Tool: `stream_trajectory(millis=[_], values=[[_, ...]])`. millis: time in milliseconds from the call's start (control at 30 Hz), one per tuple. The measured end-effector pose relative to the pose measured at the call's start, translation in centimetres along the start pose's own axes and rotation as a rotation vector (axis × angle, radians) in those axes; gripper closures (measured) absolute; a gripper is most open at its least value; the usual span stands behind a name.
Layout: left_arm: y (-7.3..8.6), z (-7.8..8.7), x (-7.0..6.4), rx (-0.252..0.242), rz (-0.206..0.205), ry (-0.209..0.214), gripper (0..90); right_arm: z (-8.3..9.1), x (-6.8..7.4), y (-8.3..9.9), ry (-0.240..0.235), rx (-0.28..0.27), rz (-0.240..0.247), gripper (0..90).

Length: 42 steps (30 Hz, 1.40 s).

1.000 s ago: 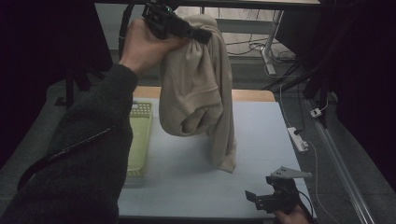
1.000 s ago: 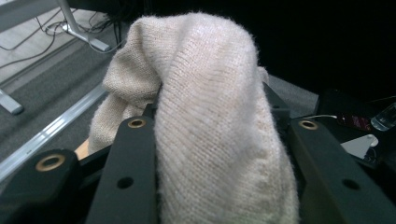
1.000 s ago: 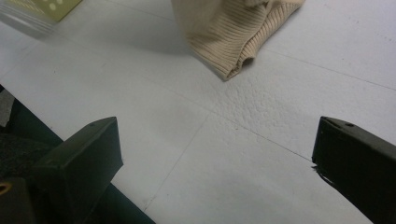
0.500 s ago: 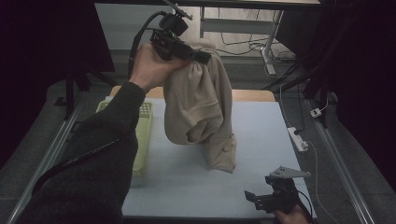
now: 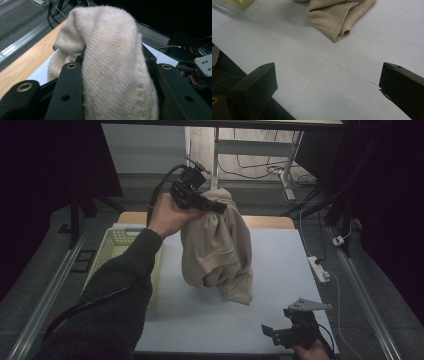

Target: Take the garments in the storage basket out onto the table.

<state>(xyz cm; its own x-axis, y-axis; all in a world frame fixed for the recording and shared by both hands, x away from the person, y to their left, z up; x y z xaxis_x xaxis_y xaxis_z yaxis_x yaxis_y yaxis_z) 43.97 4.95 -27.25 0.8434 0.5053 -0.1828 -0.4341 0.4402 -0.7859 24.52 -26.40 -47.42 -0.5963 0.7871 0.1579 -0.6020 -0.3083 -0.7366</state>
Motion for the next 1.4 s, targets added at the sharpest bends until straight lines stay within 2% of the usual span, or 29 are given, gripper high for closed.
stream_trajectory(millis=[133,433,767,967,1067,1233,1267,1400], values=[[1.0,-1.1,0.3,0.003,0.017,0.012,58.5,0.0,0.0,0.0,-0.002,0.000,0.003,1.2],[4.2,-4.2,0.9,0.068,0.020,0.012,56.7,-0.1,0.1,0.0,-0.001,0.005,0.013,1.3],[8.5,-8.9,1.4,0.143,0.035,-0.001,54.0,-0.1,0.1,0.1,-0.003,0.009,0.011,1.3],[10.7,-11.0,1.7,0.155,0.049,0.003,52.1,-0.1,0.1,0.1,-0.003,0.011,0.018,1.3],[11.9,-12.3,1.8,0.180,0.051,-0.001,50.1,-0.1,0.2,0.1,-0.003,0.011,0.022,1.3],[13.1,-13.6,1.9,0.180,0.067,0.007,47.1,-0.1,0.2,0.1,-0.001,0.012,0.024,1.2],[13.2,-13.9,1.8,0.186,0.065,0.006,46.2,-0.1,0.2,0.1,-0.002,0.013,0.024,1.2],[14.0,-15.2,1.3,0.234,0.013,-0.038,38.2,-0.1,0.2,0.1,-0.002,0.015,0.027,1.3]])
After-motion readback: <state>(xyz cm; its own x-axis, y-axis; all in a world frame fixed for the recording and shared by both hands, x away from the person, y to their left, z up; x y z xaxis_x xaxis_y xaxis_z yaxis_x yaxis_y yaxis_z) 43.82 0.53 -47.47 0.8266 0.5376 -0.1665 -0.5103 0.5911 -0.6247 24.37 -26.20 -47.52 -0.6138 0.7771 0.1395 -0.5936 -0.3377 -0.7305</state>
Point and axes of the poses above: each handheld gripper's, and its own axes: z roughly backward along the jaws, y roughly out of its underside, x roughly to its left, the point moved 3 cm from there along -z, roughly forward along the jaws, and after that the axes turned 4 degrees about -x, right-handed, at the moved point
